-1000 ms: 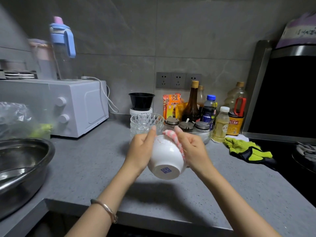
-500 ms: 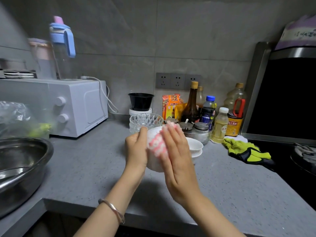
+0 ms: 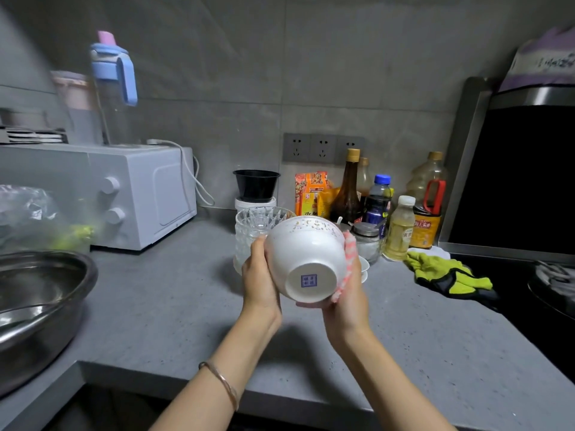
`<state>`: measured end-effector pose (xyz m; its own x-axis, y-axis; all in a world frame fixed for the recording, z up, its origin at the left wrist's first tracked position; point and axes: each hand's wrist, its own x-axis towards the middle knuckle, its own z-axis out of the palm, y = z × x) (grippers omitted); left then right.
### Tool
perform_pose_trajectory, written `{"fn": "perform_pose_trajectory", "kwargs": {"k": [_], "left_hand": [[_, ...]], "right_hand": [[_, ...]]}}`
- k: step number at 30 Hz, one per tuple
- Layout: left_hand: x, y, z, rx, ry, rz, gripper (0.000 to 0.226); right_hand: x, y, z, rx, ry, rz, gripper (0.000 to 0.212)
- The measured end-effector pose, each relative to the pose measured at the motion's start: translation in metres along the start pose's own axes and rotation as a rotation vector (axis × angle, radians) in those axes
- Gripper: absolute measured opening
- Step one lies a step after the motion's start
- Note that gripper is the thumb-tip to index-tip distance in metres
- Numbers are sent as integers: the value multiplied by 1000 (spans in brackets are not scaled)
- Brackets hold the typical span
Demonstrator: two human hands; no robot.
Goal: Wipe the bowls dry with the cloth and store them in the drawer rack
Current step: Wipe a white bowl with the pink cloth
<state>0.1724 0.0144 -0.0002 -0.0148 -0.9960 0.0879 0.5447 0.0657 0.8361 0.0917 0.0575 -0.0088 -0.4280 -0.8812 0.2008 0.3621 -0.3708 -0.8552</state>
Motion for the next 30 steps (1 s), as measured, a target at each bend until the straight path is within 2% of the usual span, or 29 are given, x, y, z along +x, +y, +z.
{"fn": "perform_pose_trajectory", "kwargs": {"k": [2, 5, 8, 11, 13, 15, 18, 20, 22, 24, 27, 30], "left_hand": [[5, -4, -5, 105, -22, -32, 34], [10, -4, -14, 337, -102, -81, 46], [8, 7, -23, 479, -301, -299, 60], [11, 15, -31, 351, -527, -638, 75], [13, 19, -36, 224, -575, -767, 63], [12, 20, -39, 154, -564, -793, 44], [13, 13, -42, 177, -500, -670, 36], [12, 9, -41, 286, -437, -530, 34], [8, 8, -39, 385, -346, -381, 33], [4, 11, -37, 423, -271, -276, 29], [2, 15, -35, 441, -240, -149, 25], [4, 9, -33, 453, -206, 37, 28]], "right_hand": [[3, -8, -3, -74, 21, -51, 29], [9, -14, -13, -214, 16, -163, 28], [11, -13, -19, -320, -62, -394, 34], [16, 0, -36, -643, -161, -662, 45], [17, 4, -44, -860, -223, -765, 54], [17, 1, -44, -948, -289, -815, 49], [17, -13, -33, -903, -283, -717, 39], [19, -23, -28, -1124, -277, -718, 27], [20, -29, -27, -1454, -370, -749, 20], [18, -35, -29, -1617, -560, -729, 26], [12, -39, -39, -1648, -874, -747, 47], [8, -39, -49, -1884, -893, -862, 54]]}}
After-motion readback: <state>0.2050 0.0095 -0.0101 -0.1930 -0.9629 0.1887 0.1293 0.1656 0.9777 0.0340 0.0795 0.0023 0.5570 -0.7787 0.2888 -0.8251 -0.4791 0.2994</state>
